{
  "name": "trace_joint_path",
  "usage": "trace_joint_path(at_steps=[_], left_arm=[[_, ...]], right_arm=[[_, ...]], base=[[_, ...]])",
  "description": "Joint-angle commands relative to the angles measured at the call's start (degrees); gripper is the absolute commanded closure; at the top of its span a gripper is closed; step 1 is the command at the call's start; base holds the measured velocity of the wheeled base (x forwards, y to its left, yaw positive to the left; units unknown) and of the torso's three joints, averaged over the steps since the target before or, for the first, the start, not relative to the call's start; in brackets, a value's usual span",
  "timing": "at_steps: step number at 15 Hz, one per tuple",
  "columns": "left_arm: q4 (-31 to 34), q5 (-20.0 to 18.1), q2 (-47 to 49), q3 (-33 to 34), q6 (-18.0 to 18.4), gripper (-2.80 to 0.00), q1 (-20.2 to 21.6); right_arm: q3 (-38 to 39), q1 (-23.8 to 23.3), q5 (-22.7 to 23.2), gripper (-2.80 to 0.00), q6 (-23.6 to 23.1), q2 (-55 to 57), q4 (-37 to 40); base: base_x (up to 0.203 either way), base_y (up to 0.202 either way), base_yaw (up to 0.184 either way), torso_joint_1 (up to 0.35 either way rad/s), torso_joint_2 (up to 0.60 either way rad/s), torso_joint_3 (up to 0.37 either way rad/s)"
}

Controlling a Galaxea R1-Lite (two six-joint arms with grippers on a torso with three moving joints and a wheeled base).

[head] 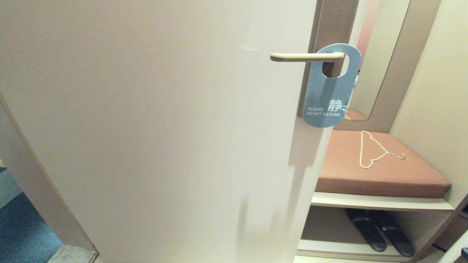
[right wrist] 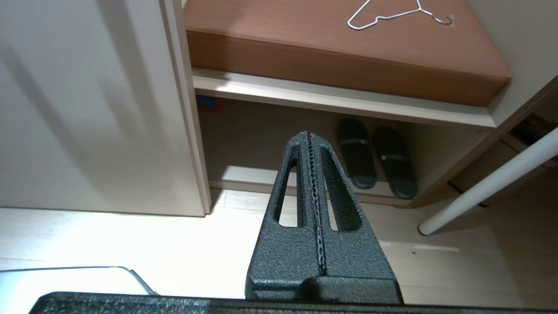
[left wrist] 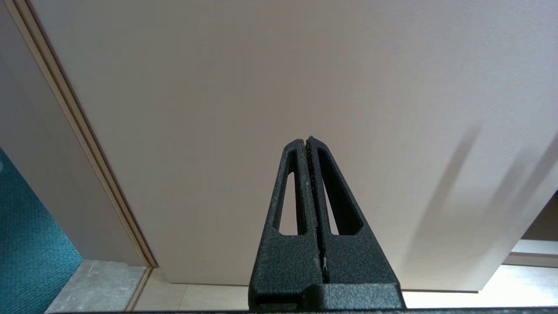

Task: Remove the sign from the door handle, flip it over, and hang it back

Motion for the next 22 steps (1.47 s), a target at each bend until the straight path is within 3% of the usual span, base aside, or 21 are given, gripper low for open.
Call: trace_joint_path(at_steps=[1,5,9,22], left_arm=[[-0.06,0.0,0.07,0.0,-0.02,0.0,0.02],[0.03,0.0,0.07,0.0,-0.02,0.0,0.02],[-0.06,0.0,0.07,0.0,-0.02,0.0,0.02],[0.03,0.0,0.07,0.0,-0.02,0.0,0.02]], right_arm=[[1.06,-1.65,3.42,0.0,0.03,-5.09,0.62],[1.07,-5.47,11.06,0.0,-0.47,-11.14,6.07],[1.07,-6.63,11.42,0.0,-0.11,-16.66,12.26],[1.07,-4.06,11.17,0.0,1.08,-32.55,12.16]], base=[[0.0,0.0,0.0,0.0,0.0,0.0],[0.0,0.0,0.0,0.0,0.0,0.0],[0.0,0.0,0.0,0.0,0.0,0.0],[0.0,0.0,0.0,0.0,0.0,0.0]])
